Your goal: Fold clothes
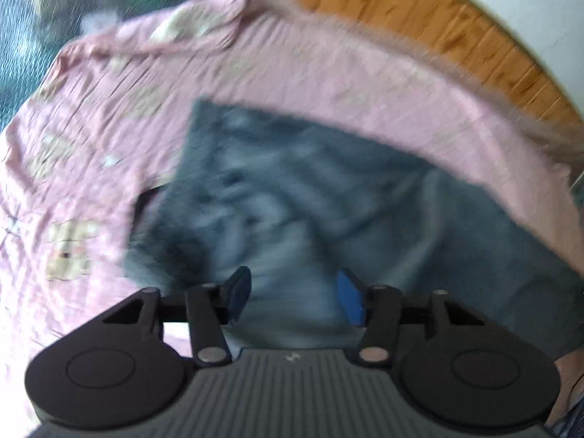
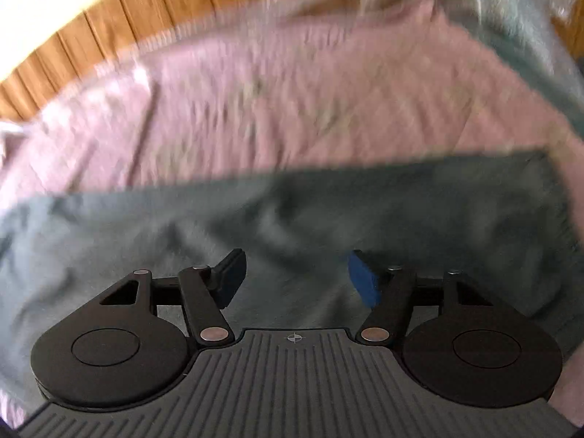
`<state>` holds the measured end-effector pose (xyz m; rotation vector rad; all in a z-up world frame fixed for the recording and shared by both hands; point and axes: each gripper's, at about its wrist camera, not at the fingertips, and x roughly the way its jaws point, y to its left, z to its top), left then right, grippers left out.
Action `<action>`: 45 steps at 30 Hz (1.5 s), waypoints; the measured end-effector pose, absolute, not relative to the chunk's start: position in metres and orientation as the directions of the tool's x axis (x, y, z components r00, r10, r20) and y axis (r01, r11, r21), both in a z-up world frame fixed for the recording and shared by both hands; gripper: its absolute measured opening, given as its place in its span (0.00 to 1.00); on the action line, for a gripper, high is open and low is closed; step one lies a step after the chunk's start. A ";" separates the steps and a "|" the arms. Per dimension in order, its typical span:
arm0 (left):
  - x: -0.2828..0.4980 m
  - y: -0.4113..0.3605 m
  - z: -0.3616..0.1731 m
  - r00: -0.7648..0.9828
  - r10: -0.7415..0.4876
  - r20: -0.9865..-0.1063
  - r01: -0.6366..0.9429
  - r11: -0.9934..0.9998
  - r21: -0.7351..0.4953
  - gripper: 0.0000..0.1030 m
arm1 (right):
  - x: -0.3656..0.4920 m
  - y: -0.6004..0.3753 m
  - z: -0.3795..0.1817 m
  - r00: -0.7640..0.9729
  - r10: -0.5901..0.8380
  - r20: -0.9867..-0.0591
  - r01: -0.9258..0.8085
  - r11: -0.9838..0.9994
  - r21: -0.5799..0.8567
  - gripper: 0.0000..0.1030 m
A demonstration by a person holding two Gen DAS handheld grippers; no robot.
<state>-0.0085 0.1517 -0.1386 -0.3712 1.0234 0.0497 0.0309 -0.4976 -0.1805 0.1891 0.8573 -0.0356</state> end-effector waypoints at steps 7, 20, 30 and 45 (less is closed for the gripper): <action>0.025 -0.017 -0.132 0.469 -0.242 -0.850 -0.093 0.943 -0.320 0.57 | -0.014 -0.623 -0.201 0.650 -0.038 -0.759 0.239 0.958 0.156 0.59; 0.134 -0.358 -0.098 0.239 -0.554 -0.798 0.461 0.787 -0.409 0.76 | -0.057 -0.695 -0.215 0.673 -0.006 -0.739 0.273 0.931 0.242 0.40; 0.145 -0.552 -0.127 0.050 -0.531 -0.846 0.642 0.666 -0.380 0.81 | -0.061 -0.619 -0.175 0.757 -0.079 -0.649 0.058 0.997 -0.055 0.16; 0.147 -0.351 -0.162 0.137 -0.508 -0.850 0.297 0.840 -0.454 0.21 | -0.075 -0.592 -0.133 0.793 0.315 -0.521 -0.146 0.929 0.340 0.43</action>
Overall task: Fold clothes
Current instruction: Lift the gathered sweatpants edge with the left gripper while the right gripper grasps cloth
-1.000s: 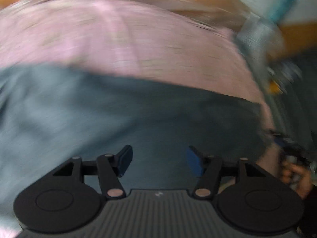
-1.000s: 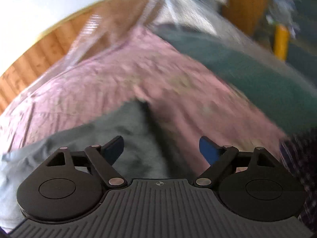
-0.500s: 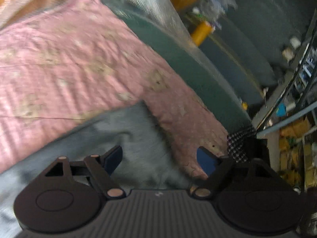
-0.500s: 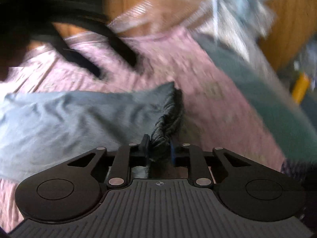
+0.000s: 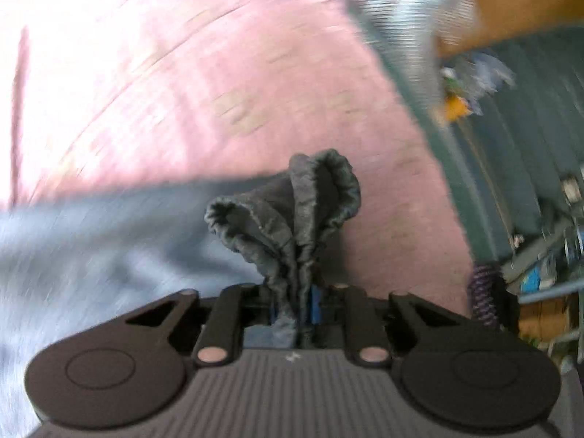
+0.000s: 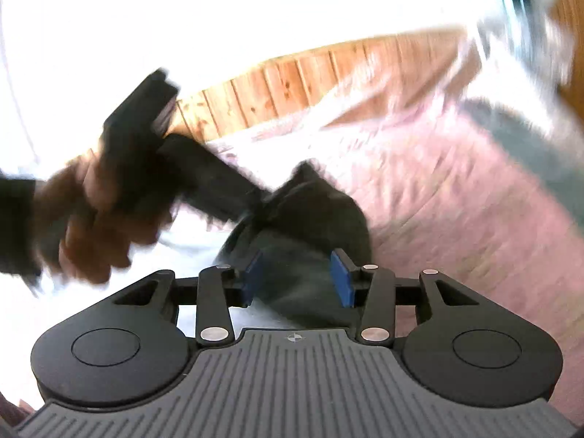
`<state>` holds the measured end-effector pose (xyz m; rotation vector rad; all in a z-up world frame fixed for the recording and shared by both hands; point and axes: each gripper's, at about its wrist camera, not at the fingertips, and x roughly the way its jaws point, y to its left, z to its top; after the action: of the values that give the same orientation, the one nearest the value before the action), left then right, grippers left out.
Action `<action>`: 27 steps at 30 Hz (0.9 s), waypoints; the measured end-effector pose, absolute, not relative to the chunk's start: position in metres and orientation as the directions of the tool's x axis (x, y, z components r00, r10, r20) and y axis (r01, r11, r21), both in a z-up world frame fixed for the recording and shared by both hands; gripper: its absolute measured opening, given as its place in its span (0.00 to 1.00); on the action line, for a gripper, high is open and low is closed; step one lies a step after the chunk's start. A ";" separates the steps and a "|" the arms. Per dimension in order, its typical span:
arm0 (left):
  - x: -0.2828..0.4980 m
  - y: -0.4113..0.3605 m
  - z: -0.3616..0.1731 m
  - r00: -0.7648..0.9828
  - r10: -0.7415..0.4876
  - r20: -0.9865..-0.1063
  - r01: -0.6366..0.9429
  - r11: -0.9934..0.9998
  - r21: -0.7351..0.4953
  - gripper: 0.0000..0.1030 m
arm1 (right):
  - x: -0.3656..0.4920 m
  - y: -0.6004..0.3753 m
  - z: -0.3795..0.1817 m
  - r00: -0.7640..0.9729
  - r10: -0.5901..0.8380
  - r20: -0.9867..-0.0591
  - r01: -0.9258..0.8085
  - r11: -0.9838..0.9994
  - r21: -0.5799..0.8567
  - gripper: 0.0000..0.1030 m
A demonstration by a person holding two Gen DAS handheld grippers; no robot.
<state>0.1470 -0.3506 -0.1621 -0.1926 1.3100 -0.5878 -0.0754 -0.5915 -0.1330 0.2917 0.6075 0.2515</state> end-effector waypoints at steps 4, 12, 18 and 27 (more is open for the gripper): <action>0.133 -0.336 -0.187 0.165 -0.454 -0.876 0.258 0.877 -0.406 0.32 | -0.034 -0.572 -0.183 0.643 0.364 -0.674 -0.138 0.921 0.365 0.21; 0.133 -0.315 -0.171 0.311 -0.497 -0.810 0.188 0.868 -0.460 0.59 | -0.029 -0.551 -0.196 0.527 0.346 -0.776 -0.255 0.936 0.243 0.20; 0.146 -0.312 -0.176 0.343 -0.367 -0.865 0.096 0.929 -0.356 0.52 | -0.012 -0.548 -0.197 0.495 0.323 -0.806 -0.273 0.939 0.209 0.23; 0.123 -0.332 -0.125 0.326 -0.396 -0.858 0.257 0.911 -0.323 0.77 | -0.024 -0.580 -0.191 0.561 0.265 -0.784 -0.104 0.962 0.251 0.46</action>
<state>0.1226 -0.3316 -0.1248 -0.1371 1.1630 -0.4294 -0.0240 -0.5799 -0.1908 0.1841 0.9517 0.2187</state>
